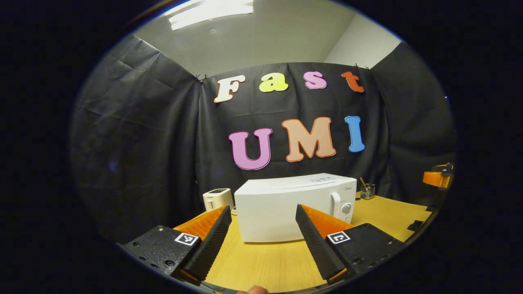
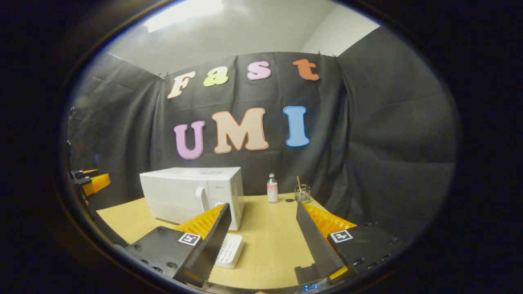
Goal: Open the microwave oven with the left hand, put the food in, and close the microwave oven.
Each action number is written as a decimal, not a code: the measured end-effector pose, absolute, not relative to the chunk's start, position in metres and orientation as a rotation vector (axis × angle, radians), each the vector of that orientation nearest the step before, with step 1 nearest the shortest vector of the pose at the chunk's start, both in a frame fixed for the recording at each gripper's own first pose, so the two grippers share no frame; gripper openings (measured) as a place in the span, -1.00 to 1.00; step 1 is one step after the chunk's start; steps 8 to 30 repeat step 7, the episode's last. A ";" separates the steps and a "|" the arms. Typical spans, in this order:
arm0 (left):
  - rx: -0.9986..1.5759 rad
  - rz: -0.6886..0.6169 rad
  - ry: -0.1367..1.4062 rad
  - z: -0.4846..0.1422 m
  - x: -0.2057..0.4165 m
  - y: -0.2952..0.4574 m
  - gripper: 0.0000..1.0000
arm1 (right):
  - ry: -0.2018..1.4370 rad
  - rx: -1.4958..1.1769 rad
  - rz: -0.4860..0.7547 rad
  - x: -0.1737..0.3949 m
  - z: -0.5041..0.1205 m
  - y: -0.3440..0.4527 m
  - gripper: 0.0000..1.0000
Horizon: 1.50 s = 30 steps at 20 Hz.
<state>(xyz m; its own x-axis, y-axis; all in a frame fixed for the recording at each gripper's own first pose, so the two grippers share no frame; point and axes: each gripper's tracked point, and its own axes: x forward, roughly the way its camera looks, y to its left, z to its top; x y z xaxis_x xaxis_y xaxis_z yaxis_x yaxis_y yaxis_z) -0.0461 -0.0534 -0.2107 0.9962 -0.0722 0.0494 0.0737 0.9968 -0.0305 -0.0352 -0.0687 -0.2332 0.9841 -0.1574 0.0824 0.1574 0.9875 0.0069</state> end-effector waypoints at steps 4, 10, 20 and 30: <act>-0.045 -0.055 -0.020 -0.229 -0.054 -0.036 0.95 | -0.091 0.001 -0.150 -0.036 -0.231 -0.060 0.83; -0.033 -0.034 -0.022 -0.233 -0.061 -0.021 0.95 | -0.109 -0.012 -0.157 -0.035 -0.227 -0.060 0.83; -0.033 -0.034 -0.022 -0.233 -0.061 -0.021 0.95 | -0.109 -0.012 -0.157 -0.035 -0.227 -0.060 0.83; -0.033 -0.034 -0.022 -0.233 -0.061 -0.021 0.95 | -0.109 -0.012 -0.157 -0.035 -0.227 -0.060 0.83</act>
